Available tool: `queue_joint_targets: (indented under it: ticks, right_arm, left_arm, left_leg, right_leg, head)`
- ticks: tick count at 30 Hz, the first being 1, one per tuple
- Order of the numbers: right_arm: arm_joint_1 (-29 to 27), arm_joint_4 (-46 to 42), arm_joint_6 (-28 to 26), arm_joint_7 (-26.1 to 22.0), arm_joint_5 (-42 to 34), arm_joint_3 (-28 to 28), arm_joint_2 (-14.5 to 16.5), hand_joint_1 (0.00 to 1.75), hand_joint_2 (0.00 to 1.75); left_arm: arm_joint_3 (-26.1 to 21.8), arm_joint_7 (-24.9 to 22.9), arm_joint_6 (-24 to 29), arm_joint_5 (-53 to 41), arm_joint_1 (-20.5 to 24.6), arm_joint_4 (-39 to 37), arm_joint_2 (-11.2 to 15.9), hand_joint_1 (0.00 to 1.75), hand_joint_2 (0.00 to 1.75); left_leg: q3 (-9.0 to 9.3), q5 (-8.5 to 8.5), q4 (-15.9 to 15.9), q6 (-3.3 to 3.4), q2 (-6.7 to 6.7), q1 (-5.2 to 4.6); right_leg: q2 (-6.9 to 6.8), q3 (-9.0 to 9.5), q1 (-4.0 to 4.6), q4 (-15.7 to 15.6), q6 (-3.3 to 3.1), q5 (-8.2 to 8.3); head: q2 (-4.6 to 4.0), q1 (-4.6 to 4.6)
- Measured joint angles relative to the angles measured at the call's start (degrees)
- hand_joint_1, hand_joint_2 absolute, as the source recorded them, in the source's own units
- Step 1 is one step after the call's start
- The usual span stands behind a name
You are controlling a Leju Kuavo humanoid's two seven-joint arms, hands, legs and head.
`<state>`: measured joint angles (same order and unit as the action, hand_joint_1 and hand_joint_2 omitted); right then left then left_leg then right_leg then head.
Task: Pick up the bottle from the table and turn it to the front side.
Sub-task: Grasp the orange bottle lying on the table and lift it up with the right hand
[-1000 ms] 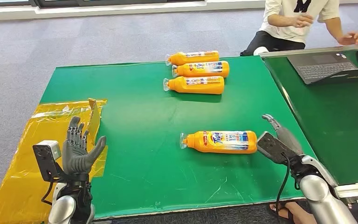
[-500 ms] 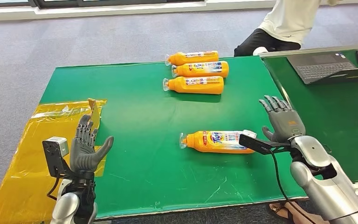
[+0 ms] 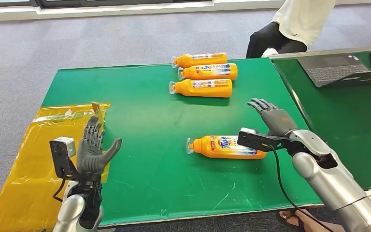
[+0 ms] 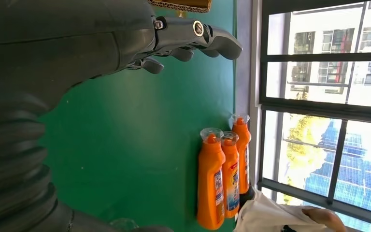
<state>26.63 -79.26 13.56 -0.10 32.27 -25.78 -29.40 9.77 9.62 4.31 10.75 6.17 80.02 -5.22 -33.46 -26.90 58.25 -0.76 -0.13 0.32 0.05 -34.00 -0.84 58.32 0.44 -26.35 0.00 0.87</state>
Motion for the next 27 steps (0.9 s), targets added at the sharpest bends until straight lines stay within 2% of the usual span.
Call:
queue_joint_targets:
  ticks: [5, 9, 14, 22, 27]
  right_arm:
    - [5.5, 4.4, 6.8, 0.5, -14.3, -3.7, 2.8, 0.00, 1.75]
    - [9.9, 6.1, 9.4, 2.4, -21.9, -7.8, 3.9, 0.00, 1.75]
    - [12.9, 7.0, 9.7, 3.3, -23.9, -11.0, 4.4, 0.00, 1.75]
    - [13.9, 7.8, 9.7, 3.4, -24.2, -12.9, 4.6, 0.00, 1.75]
    - [16.3, 8.2, 11.0, 5.3, -27.5, -14.5, 4.7, 0.00, 1.75]
  left_arm:
    - [0.4, -0.6, -0.5, -0.1, 1.0, -0.9, 0.0, 0.00, 1.75]
    - [0.9, -0.8, -0.7, -0.3, 1.4, -1.7, 0.1, 0.00, 1.75]
    - [1.1, -0.9, -0.7, -0.3, 1.7, -2.1, 0.2, 0.00, 1.75]
    - [1.1, -1.0, -0.7, -0.3, 1.8, -2.4, 0.3, 0.00, 1.75]
    - [1.2, -1.2, -0.7, -0.3, 1.8, -2.5, 0.4, 0.00, 1.75]
  left_leg:
    - [0.04, 0.08, 0.0, -0.02, 0.03, 0.00]
    - [0.03, 0.14, 0.0, -0.02, -0.01, 0.00]
    - [0.01, 0.13, 0.0, -0.02, -0.04, 0.00]
    - [0.00, 0.13, 0.0, -0.01, -0.04, 0.00]
    - [0.02, 0.14, 0.0, -0.02, -0.02, 0.00]
  right_leg:
    - [0.04, -0.01, 0.00, 0.0, -0.01, 0.03]
    - [0.00, -0.01, 0.00, 0.0, -0.01, 0.03]
    - [-0.02, -0.01, -0.02, 0.0, -0.01, 0.03]
    - [-0.03, -0.01, -0.02, 0.0, -0.01, 0.04]
    - [-0.01, -0.02, 0.00, 0.0, -0.03, 0.07]
  head:
    - [0.00, 0.01]
    - [0.00, 0.01]
    - [0.00, 0.00]
    - [0.00, 0.00]
    - [0.00, 0.01]
